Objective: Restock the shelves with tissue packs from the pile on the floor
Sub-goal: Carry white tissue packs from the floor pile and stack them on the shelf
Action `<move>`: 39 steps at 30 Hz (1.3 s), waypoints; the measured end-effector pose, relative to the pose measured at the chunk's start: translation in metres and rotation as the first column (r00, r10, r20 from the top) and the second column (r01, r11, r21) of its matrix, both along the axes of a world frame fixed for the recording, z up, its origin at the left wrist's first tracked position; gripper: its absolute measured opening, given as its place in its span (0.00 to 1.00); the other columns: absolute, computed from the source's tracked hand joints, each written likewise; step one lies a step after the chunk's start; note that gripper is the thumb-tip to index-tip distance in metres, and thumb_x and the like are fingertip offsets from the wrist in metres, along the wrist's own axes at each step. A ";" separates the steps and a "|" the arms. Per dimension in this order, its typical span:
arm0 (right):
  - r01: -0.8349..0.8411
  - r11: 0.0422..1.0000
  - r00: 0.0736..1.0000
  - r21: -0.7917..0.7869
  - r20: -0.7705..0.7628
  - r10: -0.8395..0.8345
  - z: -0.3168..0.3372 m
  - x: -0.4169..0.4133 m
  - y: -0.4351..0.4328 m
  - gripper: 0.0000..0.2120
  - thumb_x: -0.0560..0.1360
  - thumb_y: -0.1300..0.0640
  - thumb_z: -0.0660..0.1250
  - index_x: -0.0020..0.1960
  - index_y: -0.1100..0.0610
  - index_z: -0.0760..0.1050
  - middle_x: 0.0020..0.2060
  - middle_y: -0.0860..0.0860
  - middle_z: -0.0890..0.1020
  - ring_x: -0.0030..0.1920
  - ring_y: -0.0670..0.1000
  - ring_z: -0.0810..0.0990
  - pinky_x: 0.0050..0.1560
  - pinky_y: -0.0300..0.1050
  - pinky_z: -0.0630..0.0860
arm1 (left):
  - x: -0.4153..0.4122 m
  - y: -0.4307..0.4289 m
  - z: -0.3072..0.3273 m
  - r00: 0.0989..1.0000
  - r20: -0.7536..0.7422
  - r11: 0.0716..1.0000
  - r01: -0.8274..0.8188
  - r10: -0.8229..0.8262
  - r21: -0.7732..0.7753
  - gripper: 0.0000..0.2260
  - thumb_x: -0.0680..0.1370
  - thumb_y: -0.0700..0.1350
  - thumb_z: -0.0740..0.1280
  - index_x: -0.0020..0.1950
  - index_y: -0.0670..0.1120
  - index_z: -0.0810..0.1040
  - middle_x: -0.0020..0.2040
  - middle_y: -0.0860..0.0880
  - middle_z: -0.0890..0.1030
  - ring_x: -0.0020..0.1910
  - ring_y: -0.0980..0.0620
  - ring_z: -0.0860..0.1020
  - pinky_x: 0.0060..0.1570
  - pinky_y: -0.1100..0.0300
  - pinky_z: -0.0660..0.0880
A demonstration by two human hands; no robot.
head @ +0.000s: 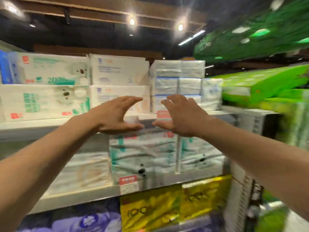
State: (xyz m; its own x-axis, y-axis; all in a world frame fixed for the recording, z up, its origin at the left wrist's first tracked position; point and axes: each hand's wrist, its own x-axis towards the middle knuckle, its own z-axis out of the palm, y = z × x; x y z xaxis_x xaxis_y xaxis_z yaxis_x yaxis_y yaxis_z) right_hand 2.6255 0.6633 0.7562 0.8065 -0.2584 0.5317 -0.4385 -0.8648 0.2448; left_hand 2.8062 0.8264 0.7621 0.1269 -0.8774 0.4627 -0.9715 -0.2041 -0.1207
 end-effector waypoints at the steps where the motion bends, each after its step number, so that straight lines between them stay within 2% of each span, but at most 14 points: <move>1: 0.038 0.999 0.999 0.015 -0.006 -0.038 -0.006 -0.034 -0.008 0.38 0.77 0.29 0.58 0.77 0.54 0.63 0.75 0.56 0.66 0.75 0.58 0.63 0.72 0.61 0.65 | -0.030 -0.015 -0.006 0.998 -0.016 0.998 0.056 -0.056 0.020 0.50 0.66 0.80 0.53 0.81 0.52 0.56 0.79 0.48 0.64 0.75 0.49 0.65 0.75 0.56 0.60; 6: 0.252 0.962 0.967 0.109 -0.059 -0.246 -0.040 -0.208 -0.041 0.37 0.77 0.30 0.59 0.76 0.54 0.64 0.74 0.56 0.67 0.75 0.58 0.65 0.72 0.60 0.66 | -0.181 -0.100 -0.043 0.957 -0.079 0.956 0.286 -0.280 0.068 0.47 0.69 0.77 0.60 0.82 0.57 0.50 0.81 0.52 0.58 0.78 0.50 0.60 0.76 0.55 0.57; 10: 0.475 0.869 0.879 0.135 -0.114 -0.463 -0.067 -0.339 -0.073 0.39 0.77 0.29 0.58 0.77 0.54 0.62 0.77 0.56 0.64 0.77 0.59 0.62 0.73 0.64 0.64 | -0.301 -0.178 -0.072 0.882 -0.134 0.876 0.467 -0.452 0.117 0.48 0.70 0.73 0.65 0.82 0.53 0.50 0.81 0.50 0.57 0.79 0.51 0.58 0.74 0.61 0.53; 13: 0.615 0.768 0.789 0.181 -0.143 -0.598 -0.084 -0.434 -0.097 0.41 0.77 0.29 0.56 0.80 0.54 0.58 0.80 0.56 0.60 0.79 0.58 0.58 0.75 0.65 0.61 | -0.393 -0.238 -0.090 0.808 -0.139 0.793 0.588 -0.572 0.156 0.49 0.69 0.75 0.62 0.82 0.53 0.50 0.81 0.48 0.59 0.78 0.50 0.59 0.74 0.61 0.55; 15: 0.688 0.694 0.726 0.215 -0.173 -0.666 -0.099 -0.495 -0.113 0.43 0.76 0.27 0.53 0.81 0.54 0.56 0.80 0.57 0.59 0.79 0.58 0.58 0.76 0.64 0.61 | -0.452 -0.278 -0.104 0.753 -0.150 0.729 0.658 -0.641 0.187 0.49 0.68 0.78 0.59 0.82 0.55 0.49 0.81 0.51 0.58 0.78 0.50 0.60 0.75 0.56 0.57; 18: 0.784 0.573 0.618 0.238 -0.210 -0.758 -0.125 -0.581 -0.142 0.53 0.67 0.19 0.39 0.80 0.53 0.57 0.79 0.56 0.61 0.77 0.59 0.60 0.74 0.63 0.64 | -0.540 -0.340 -0.126 0.655 -0.195 0.620 0.755 -0.730 0.215 0.49 0.68 0.78 0.59 0.81 0.56 0.49 0.81 0.52 0.58 0.78 0.50 0.61 0.76 0.54 0.60; 19: 0.811 0.528 0.578 0.251 -0.214 -0.787 -0.134 -0.608 -0.152 0.54 0.66 0.19 0.37 0.80 0.52 0.57 0.79 0.55 0.61 0.77 0.59 0.60 0.74 0.62 0.64 | -0.569 -0.360 -0.134 0.624 -0.215 0.583 0.780 -0.751 0.227 0.47 0.69 0.77 0.60 0.81 0.56 0.49 0.81 0.52 0.58 0.77 0.50 0.62 0.76 0.54 0.60; 22: 0.873 0.383 0.454 0.302 -0.216 -0.865 -0.161 -0.689 -0.186 0.44 0.75 0.24 0.49 0.80 0.52 0.59 0.79 0.55 0.62 0.77 0.59 0.61 0.74 0.61 0.64 | -0.658 -0.419 -0.154 0.510 -0.252 0.456 0.856 -0.823 0.244 0.44 0.73 0.72 0.63 0.81 0.56 0.49 0.81 0.51 0.58 0.77 0.50 0.61 0.74 0.57 0.58; 24: 0.899 0.279 0.363 0.337 -0.221 -0.905 -0.174 -0.742 -0.206 0.42 0.76 0.25 0.52 0.78 0.53 0.62 0.77 0.55 0.65 0.76 0.59 0.64 0.72 0.61 0.67 | -0.713 -0.459 -0.165 0.426 -0.278 0.361 0.897 -0.861 0.256 0.45 0.72 0.73 0.62 0.82 0.54 0.50 0.81 0.51 0.58 0.77 0.51 0.61 0.74 0.60 0.57; 26: 0.900 0.175 0.275 0.399 -0.208 -0.939 -0.185 -0.795 -0.220 0.43 0.75 0.24 0.52 0.76 0.54 0.65 0.73 0.55 0.70 0.73 0.59 0.68 0.69 0.60 0.70 | -0.770 -0.497 -0.175 0.334 -0.296 0.259 0.929 -0.895 0.265 0.48 0.69 0.78 0.56 0.82 0.53 0.51 0.81 0.51 0.58 0.78 0.51 0.60 0.75 0.59 0.56; 29: 0.867 0.023 0.116 0.498 -0.158 -0.981 -0.201 -0.876 -0.233 0.47 0.72 0.22 0.49 0.76 0.55 0.67 0.72 0.56 0.72 0.72 0.59 0.69 0.70 0.58 0.70 | -0.863 -0.545 -0.194 0.216 -0.333 0.131 0.957 -0.918 0.259 0.52 0.65 0.82 0.49 0.82 0.53 0.53 0.81 0.51 0.59 0.78 0.51 0.60 0.76 0.57 0.56; 33: 0.794 -0.133 -0.057 0.593 -0.146 -0.988 -0.234 -0.980 -0.237 0.42 0.76 0.26 0.54 0.79 0.54 0.63 0.77 0.54 0.67 0.76 0.57 0.64 0.75 0.55 0.65 | -0.991 -0.591 -0.235 0.130 -0.465 -0.007 0.959 -0.876 0.282 0.48 0.67 0.80 0.52 0.81 0.56 0.52 0.82 0.52 0.57 0.79 0.51 0.58 0.78 0.53 0.55; 39: 0.665 -0.324 -0.258 0.673 -0.199 -0.945 -0.300 -1.146 -0.258 0.41 0.76 0.27 0.54 0.78 0.53 0.64 0.77 0.53 0.67 0.76 0.56 0.64 0.74 0.59 0.66 | -1.177 -0.638 -0.310 0.039 -0.618 -0.209 0.922 -0.785 0.324 0.43 0.72 0.73 0.61 0.81 0.55 0.54 0.81 0.52 0.59 0.78 0.52 0.60 0.75 0.55 0.58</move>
State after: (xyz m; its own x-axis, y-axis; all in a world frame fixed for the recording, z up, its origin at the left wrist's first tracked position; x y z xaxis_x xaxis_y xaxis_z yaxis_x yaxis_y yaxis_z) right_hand 1.4791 0.4051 0.4567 -0.7528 -0.6567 0.0444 -0.6334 0.7045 -0.3201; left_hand 1.6290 0.1888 0.4519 -0.9821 -0.1857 -0.0317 -0.1800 0.8757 0.4480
